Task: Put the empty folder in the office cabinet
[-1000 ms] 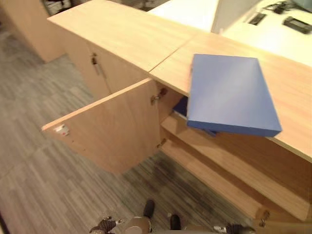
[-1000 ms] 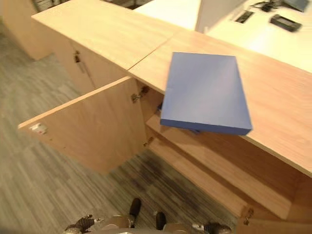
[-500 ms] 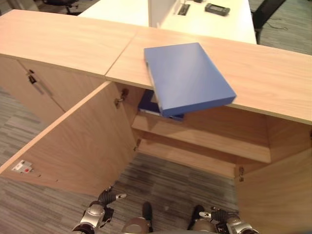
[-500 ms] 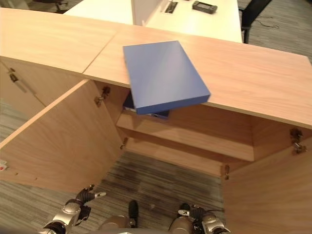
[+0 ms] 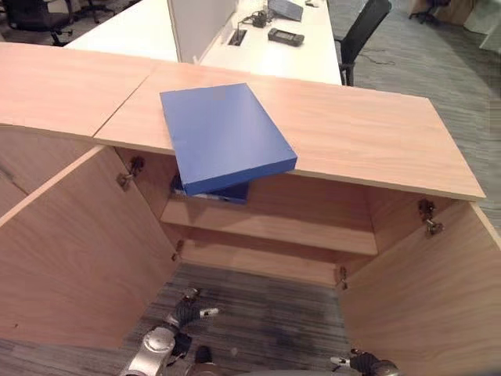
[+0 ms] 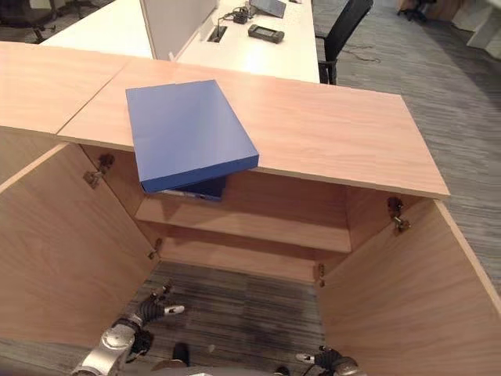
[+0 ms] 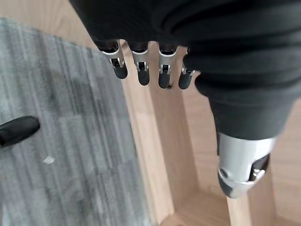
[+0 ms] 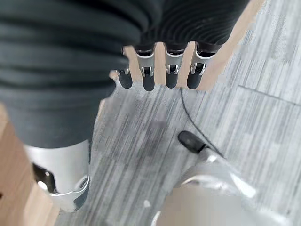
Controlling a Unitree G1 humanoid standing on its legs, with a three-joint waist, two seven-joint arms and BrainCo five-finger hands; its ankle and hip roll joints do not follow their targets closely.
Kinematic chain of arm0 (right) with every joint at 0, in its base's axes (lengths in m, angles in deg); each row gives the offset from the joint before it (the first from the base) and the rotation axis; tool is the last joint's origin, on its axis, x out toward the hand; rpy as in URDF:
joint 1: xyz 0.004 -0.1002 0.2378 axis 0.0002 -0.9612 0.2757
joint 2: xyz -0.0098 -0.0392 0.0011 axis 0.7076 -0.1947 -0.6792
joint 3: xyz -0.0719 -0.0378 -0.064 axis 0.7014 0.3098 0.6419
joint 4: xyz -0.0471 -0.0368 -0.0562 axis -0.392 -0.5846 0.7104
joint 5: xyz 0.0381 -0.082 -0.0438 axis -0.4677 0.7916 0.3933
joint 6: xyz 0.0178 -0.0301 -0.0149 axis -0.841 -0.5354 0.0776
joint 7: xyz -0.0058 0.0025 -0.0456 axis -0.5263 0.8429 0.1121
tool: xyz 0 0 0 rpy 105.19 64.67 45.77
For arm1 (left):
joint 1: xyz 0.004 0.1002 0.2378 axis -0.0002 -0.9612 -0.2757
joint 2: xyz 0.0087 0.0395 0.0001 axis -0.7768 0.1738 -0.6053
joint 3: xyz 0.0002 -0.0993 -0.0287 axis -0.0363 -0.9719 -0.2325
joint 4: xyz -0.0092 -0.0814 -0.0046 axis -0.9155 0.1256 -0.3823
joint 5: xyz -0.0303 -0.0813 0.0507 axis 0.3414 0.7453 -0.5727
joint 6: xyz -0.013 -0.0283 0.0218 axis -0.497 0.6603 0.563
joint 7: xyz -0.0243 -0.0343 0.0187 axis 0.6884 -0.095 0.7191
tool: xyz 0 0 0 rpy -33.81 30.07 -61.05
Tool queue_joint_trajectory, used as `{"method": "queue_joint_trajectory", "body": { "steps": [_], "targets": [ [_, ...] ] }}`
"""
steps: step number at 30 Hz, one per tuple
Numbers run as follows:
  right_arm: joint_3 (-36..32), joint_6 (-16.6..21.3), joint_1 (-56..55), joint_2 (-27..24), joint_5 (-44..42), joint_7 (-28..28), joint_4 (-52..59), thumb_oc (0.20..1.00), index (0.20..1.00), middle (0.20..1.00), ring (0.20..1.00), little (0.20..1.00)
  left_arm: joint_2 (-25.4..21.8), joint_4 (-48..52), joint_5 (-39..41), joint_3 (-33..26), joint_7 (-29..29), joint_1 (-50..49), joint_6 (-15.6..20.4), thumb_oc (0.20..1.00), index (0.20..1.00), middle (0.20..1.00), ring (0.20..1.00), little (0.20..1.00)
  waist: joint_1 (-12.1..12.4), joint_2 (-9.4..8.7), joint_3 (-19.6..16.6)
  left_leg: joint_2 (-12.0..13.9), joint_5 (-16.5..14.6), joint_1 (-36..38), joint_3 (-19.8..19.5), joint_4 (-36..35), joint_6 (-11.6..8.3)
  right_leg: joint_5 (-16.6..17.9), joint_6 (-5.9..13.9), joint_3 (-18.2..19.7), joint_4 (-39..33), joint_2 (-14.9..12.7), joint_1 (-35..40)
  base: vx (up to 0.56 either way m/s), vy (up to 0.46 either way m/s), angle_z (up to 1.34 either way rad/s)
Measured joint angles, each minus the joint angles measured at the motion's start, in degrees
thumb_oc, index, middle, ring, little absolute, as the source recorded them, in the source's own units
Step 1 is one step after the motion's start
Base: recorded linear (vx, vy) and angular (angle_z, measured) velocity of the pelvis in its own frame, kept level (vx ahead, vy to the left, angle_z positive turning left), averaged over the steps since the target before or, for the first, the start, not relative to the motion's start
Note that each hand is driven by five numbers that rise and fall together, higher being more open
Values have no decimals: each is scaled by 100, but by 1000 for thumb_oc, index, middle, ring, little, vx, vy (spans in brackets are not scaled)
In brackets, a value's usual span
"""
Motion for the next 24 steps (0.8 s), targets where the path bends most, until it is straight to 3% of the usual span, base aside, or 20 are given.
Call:
{"method": "queue_joint_trajectory", "body": {
  "steps": [8,9,12,14,20,24],
  "targets": [
    [-176,-8,-86,21,-15,32,13,1000,1000,1000,1000,1000,65,1139,188,-351,150,-755,-117,1000,1000,1000,1000,1000,175,366,-125,20,44,27,-216,-2,-55,-16,-8,-187,-36,40,170,46,-67,12],
    [-334,-1,-184,18,-53,87,23,1000,1000,1000,1000,1000,61,1969,151,-628,245,-1080,-86,1000,1000,1000,1000,1000,218,344,-124,38,49,23,-230,-2,-61,-19,-13,-197,-36,68,171,14,-30,8],
    [-465,-11,-297,9,-56,167,5,1000,1000,1000,1000,1000,-208,2875,-314,-898,302,-1334,-96,1000,1000,1000,1000,1000,296,344,-122,63,60,18,-249,-3,-73,-21,-13,-217,-36,93,181,7,-15,3],
    [-474,-14,-305,7,-55,205,-55,1000,1000,1000,1000,1000,-390,3181,-513,-1110,265,-1428,-64,1000,1000,1000,1000,1000,298,353,-116,75,65,16,-253,-3,-79,-36,10,-219,-36,105,184,0,0,0],
    [-476,-124,-330,21,-57,195,-265,1000,1000,1000,1000,1000,-337,3507,-574,-1510,164,-1434,-103,1000,1000,1000,1000,1000,316,379,-11,104,92,18,-289,-2,-93,-37,0,-241,-37,137,213,17,-10,3],
    [-456,-96,-494,66,-55,351,-201,1000,1000,1000,1000,1000,-360,4447,-1442,-2019,1015,-1318,42,1000,1000,1000,1000,1000,405,341,8,113,103,24,-341,-2,-98,-42,-14,-290,-37,153,253,-3,-11,5]
  ]
}}
